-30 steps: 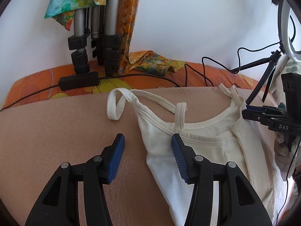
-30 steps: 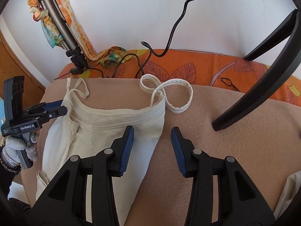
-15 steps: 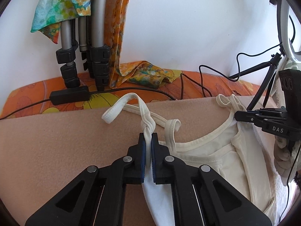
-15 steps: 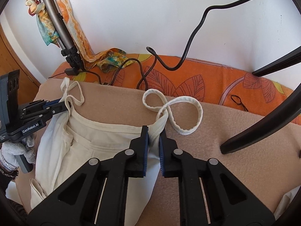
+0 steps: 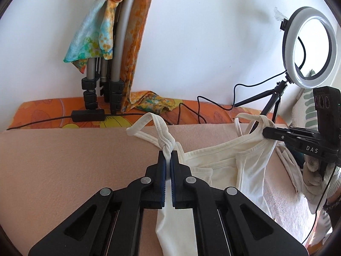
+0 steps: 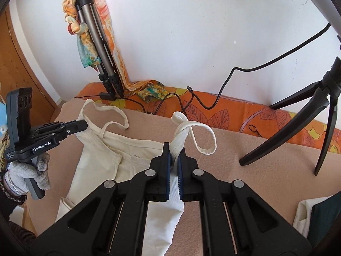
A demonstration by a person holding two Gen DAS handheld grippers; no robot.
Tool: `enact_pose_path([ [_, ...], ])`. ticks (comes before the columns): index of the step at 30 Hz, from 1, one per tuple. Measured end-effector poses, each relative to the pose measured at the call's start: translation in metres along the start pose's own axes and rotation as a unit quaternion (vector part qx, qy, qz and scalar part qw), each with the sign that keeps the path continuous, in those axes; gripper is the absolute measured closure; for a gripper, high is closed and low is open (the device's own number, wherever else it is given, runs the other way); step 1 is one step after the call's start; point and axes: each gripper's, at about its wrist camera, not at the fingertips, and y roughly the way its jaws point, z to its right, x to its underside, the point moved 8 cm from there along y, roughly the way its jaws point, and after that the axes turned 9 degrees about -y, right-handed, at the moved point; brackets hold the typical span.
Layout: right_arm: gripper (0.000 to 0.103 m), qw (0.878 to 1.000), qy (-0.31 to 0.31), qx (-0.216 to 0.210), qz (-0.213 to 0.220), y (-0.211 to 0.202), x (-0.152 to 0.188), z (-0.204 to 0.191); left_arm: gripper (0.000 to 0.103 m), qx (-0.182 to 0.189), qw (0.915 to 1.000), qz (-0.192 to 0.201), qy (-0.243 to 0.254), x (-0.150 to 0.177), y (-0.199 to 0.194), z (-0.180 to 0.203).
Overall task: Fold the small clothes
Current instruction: 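Grasp a strap with the left tool while the right tool grasps the other strap, then fold the held straps down over the camisole with both tools, then release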
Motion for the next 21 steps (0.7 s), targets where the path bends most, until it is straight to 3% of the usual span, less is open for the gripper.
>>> enact_pose_path([
  [9, 0.097, 1.000, -0.009, 0.013, 0.013, -0.063, 0.027, -0.037, 0.101, 0.016, 0.9996, 0.023, 0.008, 0.028, -0.069, 0.027],
  [21, 0.097, 0.999, 0.027, 0.028, 0.029, -0.125, 0.119, -0.087, 0.101, 0.020, 0.9997, 0.004, 0.013, 0.146, -0.119, 0.040],
])
